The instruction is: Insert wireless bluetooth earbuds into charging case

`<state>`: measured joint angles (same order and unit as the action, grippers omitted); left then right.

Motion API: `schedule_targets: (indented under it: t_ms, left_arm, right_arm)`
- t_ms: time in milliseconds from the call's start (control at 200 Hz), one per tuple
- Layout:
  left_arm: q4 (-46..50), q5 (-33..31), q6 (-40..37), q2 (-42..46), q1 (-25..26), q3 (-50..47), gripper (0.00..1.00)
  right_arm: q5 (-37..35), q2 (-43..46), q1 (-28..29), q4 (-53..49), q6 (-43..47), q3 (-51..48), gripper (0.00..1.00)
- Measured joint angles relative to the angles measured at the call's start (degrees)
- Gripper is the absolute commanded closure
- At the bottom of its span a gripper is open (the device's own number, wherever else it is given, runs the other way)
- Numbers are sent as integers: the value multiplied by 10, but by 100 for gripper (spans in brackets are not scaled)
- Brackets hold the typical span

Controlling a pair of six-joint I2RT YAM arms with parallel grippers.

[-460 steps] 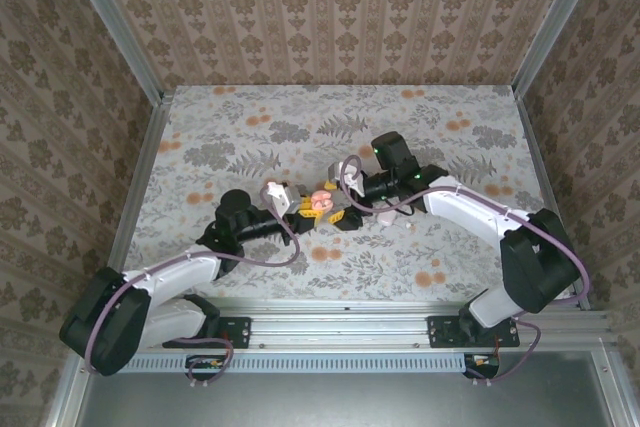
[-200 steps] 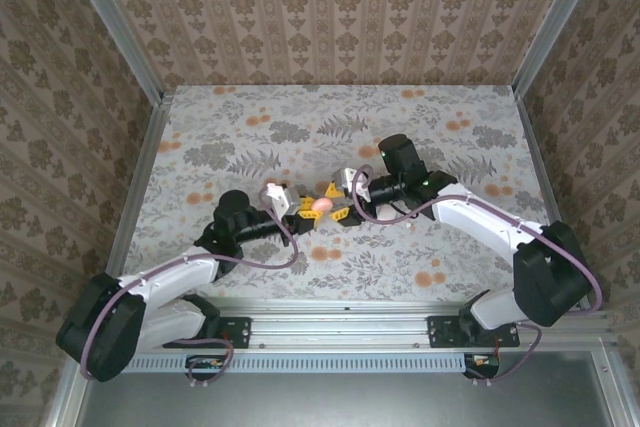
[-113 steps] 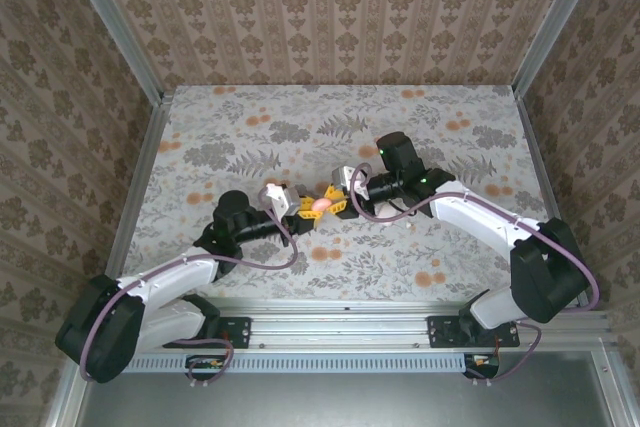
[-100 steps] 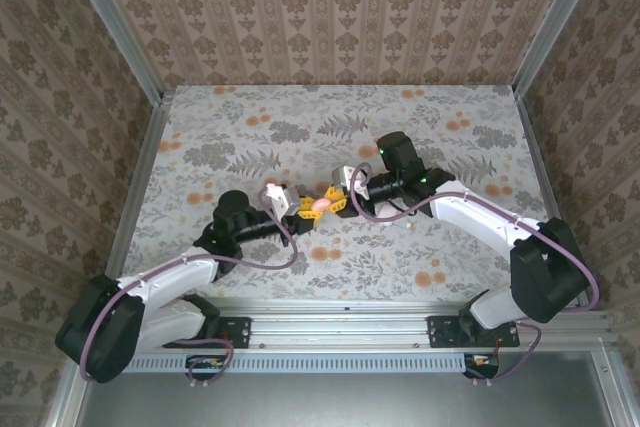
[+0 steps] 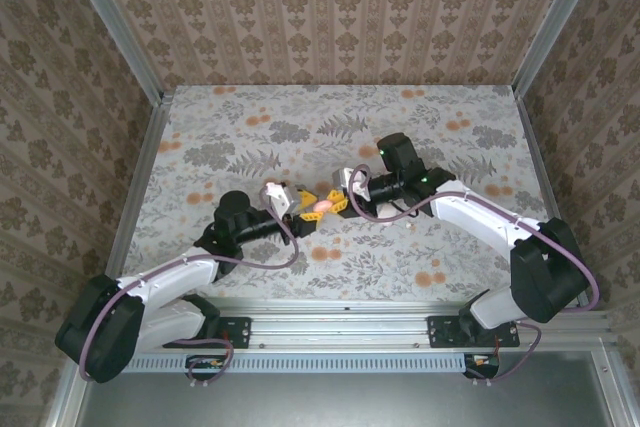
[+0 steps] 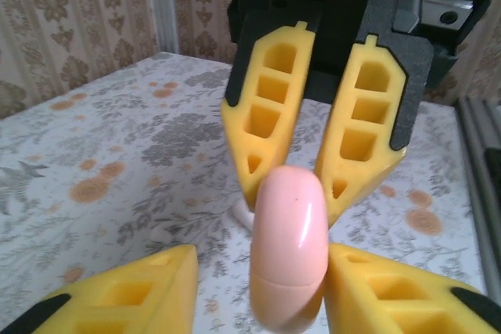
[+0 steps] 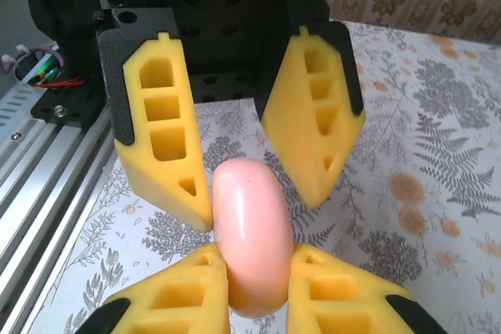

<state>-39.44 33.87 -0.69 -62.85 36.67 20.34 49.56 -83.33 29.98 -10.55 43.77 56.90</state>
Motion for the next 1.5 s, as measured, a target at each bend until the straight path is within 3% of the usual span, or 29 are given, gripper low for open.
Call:
schedule_targets:
  t_ms: [125,350,595,765,1130,1500]
  left_arm:
    - [-13,-32,22,0,-4,-3,26]
    - [0,-84,81,17,-42,-4,14]
    - [121,-139,152,71,-101,31,10]
    - [236,-168,201,76,-178,95,9]
    - [391,-140,318,-52,-324,153,13]
    - [447,-115,332,-84,-364,189,14]
  right_arm:
    - [-5,1,-14,-23,-7,0,82]
    - [-47,1,-27,-66,-76,3,83]
    - [-99,-13,-27,-110,-192,55,82]
    - [-121,-79,-19,-135,-274,128,82]
    - [-150,-301,34,-224,-411,346,84]
    - [-151,-462,44,-296,-473,513,80]
